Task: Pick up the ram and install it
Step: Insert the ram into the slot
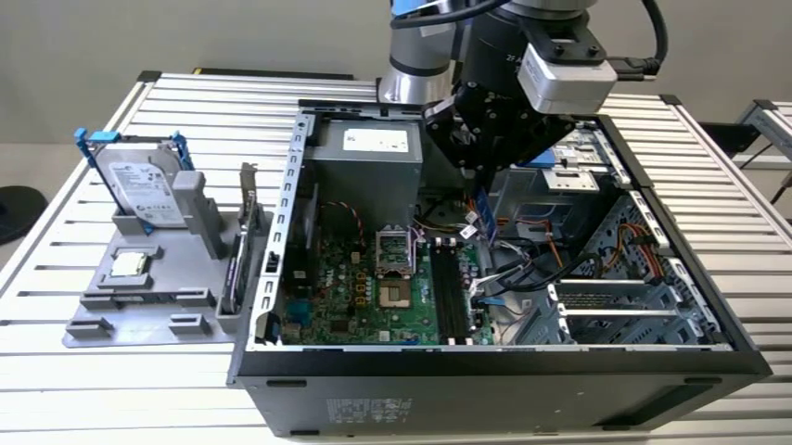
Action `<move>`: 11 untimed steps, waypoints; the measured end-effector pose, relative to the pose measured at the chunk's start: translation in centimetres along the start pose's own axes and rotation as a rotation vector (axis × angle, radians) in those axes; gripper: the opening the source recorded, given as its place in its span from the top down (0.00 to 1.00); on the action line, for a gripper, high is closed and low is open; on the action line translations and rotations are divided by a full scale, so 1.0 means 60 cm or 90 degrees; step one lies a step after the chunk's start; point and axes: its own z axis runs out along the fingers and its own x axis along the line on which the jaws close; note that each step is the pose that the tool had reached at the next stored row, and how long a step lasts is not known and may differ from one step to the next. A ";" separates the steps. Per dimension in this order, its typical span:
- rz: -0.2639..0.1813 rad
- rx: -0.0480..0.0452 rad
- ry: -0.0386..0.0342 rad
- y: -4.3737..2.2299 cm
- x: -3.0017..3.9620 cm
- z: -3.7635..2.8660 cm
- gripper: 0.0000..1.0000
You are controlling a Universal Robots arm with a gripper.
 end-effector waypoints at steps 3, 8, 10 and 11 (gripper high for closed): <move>0.000 -0.0001 0.0000 0.000 0.000 0.001 1.00; 0.000 0.0000 0.0000 0.000 0.000 0.003 1.00; 0.000 -0.0001 0.0000 0.000 0.000 0.003 1.00; 0.000 -0.0001 0.0000 0.000 0.000 0.003 1.00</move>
